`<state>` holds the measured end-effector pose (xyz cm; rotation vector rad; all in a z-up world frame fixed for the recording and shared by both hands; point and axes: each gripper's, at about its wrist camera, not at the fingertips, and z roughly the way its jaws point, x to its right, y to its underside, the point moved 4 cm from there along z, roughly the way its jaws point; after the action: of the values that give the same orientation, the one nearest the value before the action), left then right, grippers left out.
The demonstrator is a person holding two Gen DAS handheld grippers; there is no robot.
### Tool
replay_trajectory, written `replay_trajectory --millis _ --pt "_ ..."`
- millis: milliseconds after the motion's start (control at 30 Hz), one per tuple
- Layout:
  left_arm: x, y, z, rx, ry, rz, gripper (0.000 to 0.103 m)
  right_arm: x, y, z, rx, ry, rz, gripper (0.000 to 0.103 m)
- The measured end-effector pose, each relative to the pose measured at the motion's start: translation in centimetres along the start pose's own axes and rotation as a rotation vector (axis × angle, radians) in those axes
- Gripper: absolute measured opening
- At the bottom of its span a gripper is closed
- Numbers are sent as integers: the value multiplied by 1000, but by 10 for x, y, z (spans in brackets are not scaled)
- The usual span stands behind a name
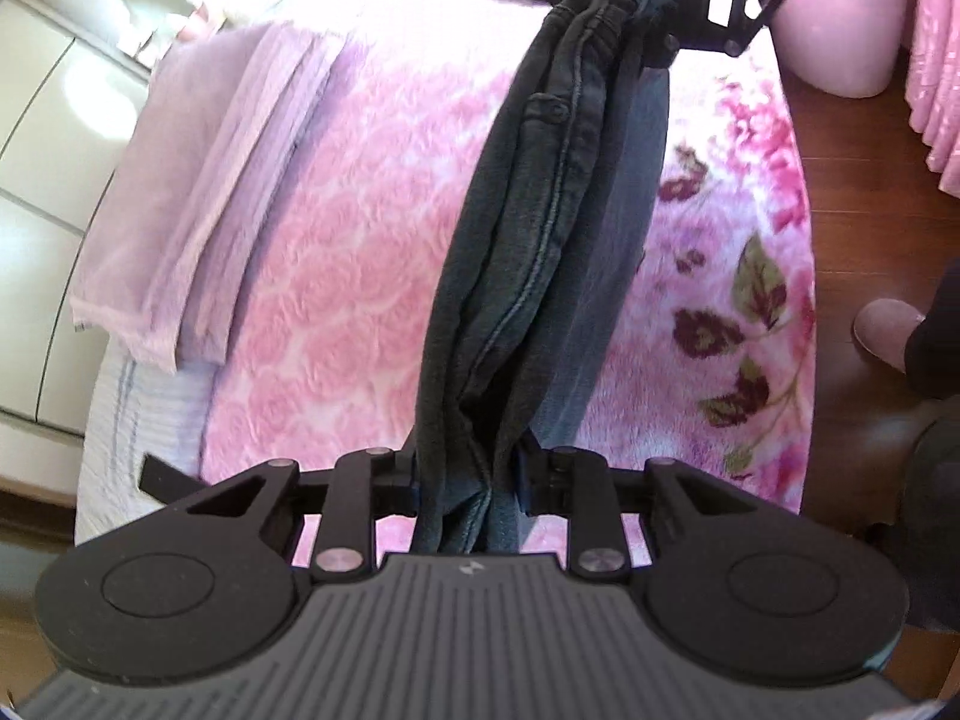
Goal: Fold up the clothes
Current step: 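Carry the hanging jeans with both grippers toward the pillows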
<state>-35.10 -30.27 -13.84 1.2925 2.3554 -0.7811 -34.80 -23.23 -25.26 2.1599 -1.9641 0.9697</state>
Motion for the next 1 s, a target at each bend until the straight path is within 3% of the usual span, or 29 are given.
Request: replay_trajectory --millis 233,600,1000 --pt "1 -21 -31 100 2 52 23 4 4 -54 -52 79 44 37" --pt "-16 -43 -38 266 66 213 23 5 4 -96 -217 172 209 37" --pt "-1 -89 -35 304 89 303 23 10 34 -122 -279 204 310 37"
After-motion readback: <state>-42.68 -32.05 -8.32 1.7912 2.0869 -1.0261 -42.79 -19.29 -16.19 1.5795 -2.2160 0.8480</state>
